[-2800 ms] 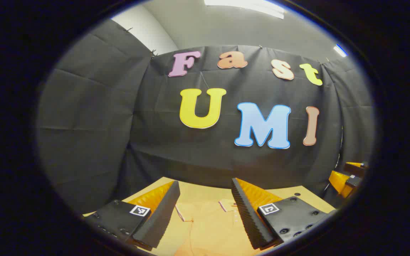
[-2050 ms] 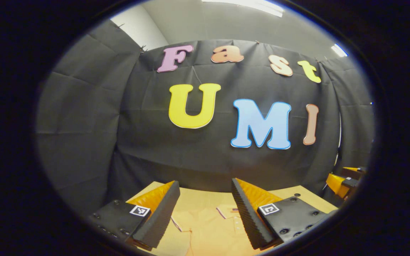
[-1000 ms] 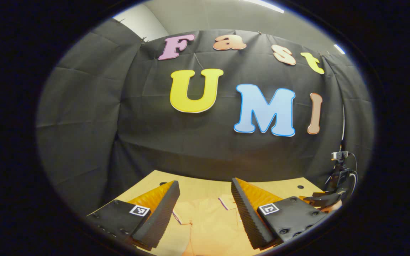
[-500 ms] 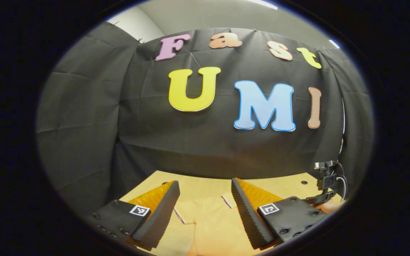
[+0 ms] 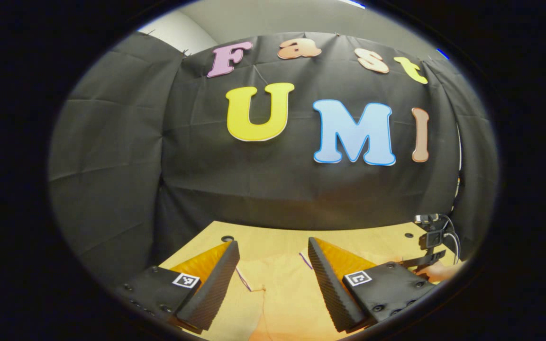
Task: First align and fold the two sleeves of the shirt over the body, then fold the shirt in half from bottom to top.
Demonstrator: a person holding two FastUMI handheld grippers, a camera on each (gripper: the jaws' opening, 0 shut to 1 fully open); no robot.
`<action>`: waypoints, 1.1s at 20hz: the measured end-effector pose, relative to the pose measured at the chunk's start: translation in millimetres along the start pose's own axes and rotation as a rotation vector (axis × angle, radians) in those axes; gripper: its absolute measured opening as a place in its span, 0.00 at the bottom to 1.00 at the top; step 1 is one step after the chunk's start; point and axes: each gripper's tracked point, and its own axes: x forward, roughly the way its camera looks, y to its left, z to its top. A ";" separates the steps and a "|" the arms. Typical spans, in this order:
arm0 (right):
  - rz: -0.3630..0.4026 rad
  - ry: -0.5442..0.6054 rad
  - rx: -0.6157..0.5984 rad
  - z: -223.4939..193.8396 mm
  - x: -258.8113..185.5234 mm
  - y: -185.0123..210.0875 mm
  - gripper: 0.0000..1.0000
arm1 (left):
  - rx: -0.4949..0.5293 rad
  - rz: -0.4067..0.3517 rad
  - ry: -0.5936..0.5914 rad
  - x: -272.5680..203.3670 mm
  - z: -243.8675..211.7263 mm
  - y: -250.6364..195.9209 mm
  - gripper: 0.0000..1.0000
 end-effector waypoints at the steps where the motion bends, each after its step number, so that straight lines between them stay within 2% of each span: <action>1: 0.001 -0.005 0.003 1.0 -0.2 1.5 0.85 | -0.005 -0.002 0.007 -1.2 -0.7 -0.6 0.94; 2: 0.006 -0.005 0.002 2.2 -0.3 2.8 0.72 | -0.011 0.002 0.016 0.1 -2.0 -1.6 0.94; 3: 0.006 -0.005 0.004 0.6 0.4 3.2 0.65 | -0.017 0.004 0.018 0.0 -2.8 -1.5 0.94; 4: 0.012 -0.005 -0.001 1.1 0.2 3.6 0.51 | -0.021 0.007 0.019 -1.4 -3.7 -2.2 0.94; 5: 0.012 0.000 0.002 0.2 -0.9 3.0 0.51 | -0.021 0.010 0.019 -2.9 -4.3 -2.5 0.94; 6: 0.017 -0.003 0.013 3.2 -2.7 5.4 0.20 | -0.018 0.015 0.020 -4.8 -5.7 -2.7 0.94; 8: 0.013 0.002 0.030 2.1 2.7 4.7 0.21 | -0.008 0.023 0.020 -8.7 -7.5 -2.1 0.94; 9: 0.014 -0.001 0.029 2.4 0.8 6.5 0.06 | -0.004 0.027 0.023 -11.0 -8.3 -1.9 0.94; 12: 0.026 -0.012 0.001 6.4 -2.8 8.0 0.06 | -0.009 0.040 0.023 -17.0 -9.4 -1.9 0.94; 15: 0.030 -0.089 -0.059 25.8 -17.9 13.6 0.06 | -0.014 0.052 0.026 -20.4 -13.4 -2.8 0.94; 22: 0.099 -0.203 -0.206 51.5 -48.7 62.2 0.06 | -0.031 0.078 0.021 -27.3 -17.7 1.7 0.94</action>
